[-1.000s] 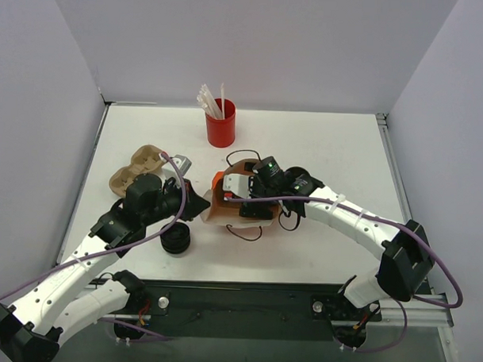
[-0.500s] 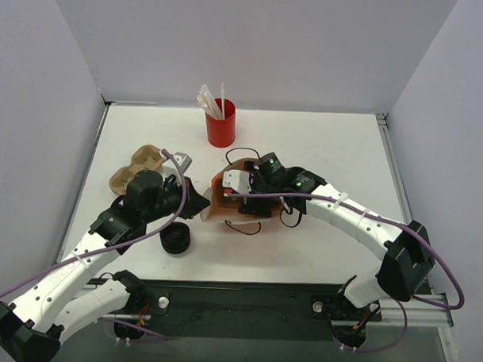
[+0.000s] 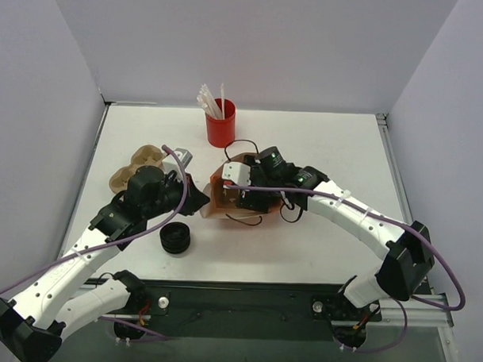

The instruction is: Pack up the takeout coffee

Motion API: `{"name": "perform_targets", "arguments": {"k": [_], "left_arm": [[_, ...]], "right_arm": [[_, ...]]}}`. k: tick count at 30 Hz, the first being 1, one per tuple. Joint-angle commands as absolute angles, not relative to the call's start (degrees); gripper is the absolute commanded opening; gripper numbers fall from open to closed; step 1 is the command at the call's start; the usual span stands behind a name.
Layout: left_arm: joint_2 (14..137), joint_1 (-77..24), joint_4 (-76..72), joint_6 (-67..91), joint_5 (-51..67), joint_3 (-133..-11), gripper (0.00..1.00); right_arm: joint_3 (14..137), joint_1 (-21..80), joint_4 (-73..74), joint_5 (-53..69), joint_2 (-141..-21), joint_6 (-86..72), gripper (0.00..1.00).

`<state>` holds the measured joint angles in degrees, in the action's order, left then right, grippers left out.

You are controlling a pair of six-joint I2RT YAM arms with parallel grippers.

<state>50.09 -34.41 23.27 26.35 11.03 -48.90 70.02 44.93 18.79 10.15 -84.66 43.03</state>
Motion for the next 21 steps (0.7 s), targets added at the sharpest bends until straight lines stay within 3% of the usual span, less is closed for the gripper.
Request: {"name": "perform_targets", "arguments": {"k": [1, 6, 13, 21], "left_arm": [[50.27, -34.37, 25.13, 25.58, 10.46, -52.12, 0.00], [50.71, -34.37, 25.58, 25.58, 9.93, -52.91, 0.00], [51.94, -34.37, 26.10, 27.51, 9.23, -54.93, 0.00], [54.22, -34.28, 26.37, 28.21, 8.09, -58.44, 0.07]], "right_arm": [[73.56, 44.30, 18.63, 11.95, -85.60, 41.40, 0.83], [74.09, 43.86, 17.14, 11.69, -85.61, 40.26, 0.88], [77.43, 43.15, 17.05, 13.62, -85.43, 37.36, 0.86], [81.30, 42.45, 17.49, 16.16, -86.75, 33.32, 0.85]]}}
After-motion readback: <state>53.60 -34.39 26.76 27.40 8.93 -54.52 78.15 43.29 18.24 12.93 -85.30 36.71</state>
